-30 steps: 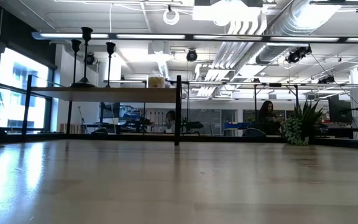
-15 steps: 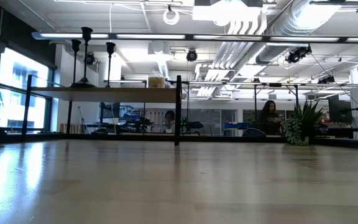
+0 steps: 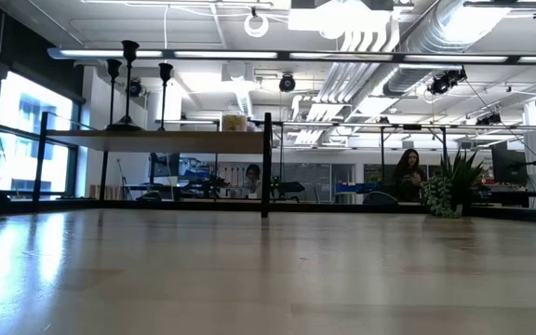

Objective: Pick & Place candle stick holders
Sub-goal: Put the blue candle on the shelf

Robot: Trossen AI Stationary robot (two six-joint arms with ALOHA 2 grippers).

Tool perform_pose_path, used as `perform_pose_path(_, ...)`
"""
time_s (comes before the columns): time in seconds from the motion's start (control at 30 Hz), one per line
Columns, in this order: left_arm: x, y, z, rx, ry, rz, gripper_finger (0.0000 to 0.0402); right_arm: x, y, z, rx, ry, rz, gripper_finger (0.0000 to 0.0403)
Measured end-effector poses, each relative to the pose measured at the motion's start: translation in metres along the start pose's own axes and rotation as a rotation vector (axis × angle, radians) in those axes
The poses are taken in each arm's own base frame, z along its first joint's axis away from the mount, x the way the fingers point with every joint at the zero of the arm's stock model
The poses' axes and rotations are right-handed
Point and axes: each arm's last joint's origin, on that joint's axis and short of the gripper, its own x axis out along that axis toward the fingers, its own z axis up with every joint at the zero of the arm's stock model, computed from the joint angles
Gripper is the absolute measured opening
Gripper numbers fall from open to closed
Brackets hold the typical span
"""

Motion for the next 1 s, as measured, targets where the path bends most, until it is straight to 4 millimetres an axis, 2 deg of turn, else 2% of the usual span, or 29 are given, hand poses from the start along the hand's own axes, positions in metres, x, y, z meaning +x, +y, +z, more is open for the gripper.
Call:
perform_pose_path(0.2,0.000,0.000,0.000,-0.034,-0.004,0.000,0.0221,-0.001,0.008,-0.016,0.142,0.133,0.138,0.0213)
perform_pose_path(0.5,0.000,0.000,0.001,-0.094,-0.007,0.000,0.0221,-0.007,0.025,-0.032,0.211,0.272,0.414,0.0209)
perform_pose_path(0.6,0.000,0.000,0.001,-0.107,-0.007,0.000,0.0220,-0.009,0.033,-0.038,0.174,0.340,0.460,0.0209)
perform_pose_path(0.7,0.000,-0.003,0.000,-0.108,-0.007,-0.005,0.0220,-0.002,0.045,-0.044,0.169,0.402,0.496,0.0209)
perform_pose_path(0.87,0.000,-0.005,0.000,-0.108,-0.005,-0.017,0.0220,0.013,0.067,-0.052,0.109,0.445,0.662,0.0208)
perform_pose_path(1.0,0.001,-0.006,0.000,-0.107,0.001,-0.036,0.0220,0.018,0.067,-0.048,0.137,0.393,0.694,0.0208)
